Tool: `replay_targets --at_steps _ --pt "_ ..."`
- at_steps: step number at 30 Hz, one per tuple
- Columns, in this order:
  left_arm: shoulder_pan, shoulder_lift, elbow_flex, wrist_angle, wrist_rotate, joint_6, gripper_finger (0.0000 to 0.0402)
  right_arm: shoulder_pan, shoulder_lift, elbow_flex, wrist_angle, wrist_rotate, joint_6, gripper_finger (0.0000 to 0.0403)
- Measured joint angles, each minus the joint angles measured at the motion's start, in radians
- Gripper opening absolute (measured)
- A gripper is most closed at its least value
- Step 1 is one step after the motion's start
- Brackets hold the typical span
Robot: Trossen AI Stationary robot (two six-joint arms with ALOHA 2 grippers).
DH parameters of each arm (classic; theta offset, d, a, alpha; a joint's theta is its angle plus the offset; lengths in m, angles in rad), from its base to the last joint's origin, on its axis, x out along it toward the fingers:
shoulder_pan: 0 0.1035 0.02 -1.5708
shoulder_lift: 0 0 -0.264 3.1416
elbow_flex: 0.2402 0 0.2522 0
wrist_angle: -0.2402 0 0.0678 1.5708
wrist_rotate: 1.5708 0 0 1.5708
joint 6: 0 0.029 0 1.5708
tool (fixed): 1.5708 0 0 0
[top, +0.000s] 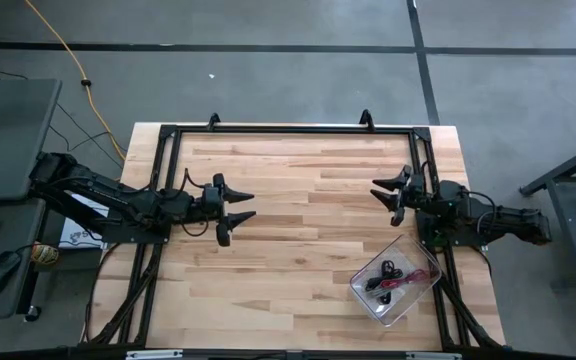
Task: Pick and place USB-C Cables
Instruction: Return to Home Position
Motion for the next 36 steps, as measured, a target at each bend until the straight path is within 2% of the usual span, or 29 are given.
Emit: replay_targets --at_steps 10,13,18,22,26,33,36 --pt "0.0 0.0 0.0 0.0 0.0 0.0 0.0211 0.0 0.0 -0.001 0.0 -0.003 -0.02 0.0135" --pt "0.0 0.0 0.0 0.0 0.0 -0.002 0.0211 0.0 0.0 -0.001 0.0 -0.004 -0.022 0.0101" --pt "0.0 0.0 0.0 0.0 0.0 -0.014 0.0211 0.0 0.0 -0.001 0.0 -0.005 -0.046 0.0011" --pt "0.0 0.0 0.0 0.0 0.0 -0.026 0.0211 0.0 0.0 -0.001 -0.002 -0.019 -0.034 0.0018" --pt "0.0 0.0 0.0 0.0 0.0 -0.027 0.0211 0.0 0.0 -0.001 -0.008 -0.051 -0.037 0.0002" --pt "0.0 0.0 0.0 0.0 -0.001 -0.026 0.0211 0.0 0.0 -0.001 -0.014 -0.082 -0.041 0.0003" --pt "0.0 0.0 0.0 0.0 -0.036 -0.007 0.0211 0.0 0.0 -0.001 -0.014 -0.079 -0.079 0.0004"
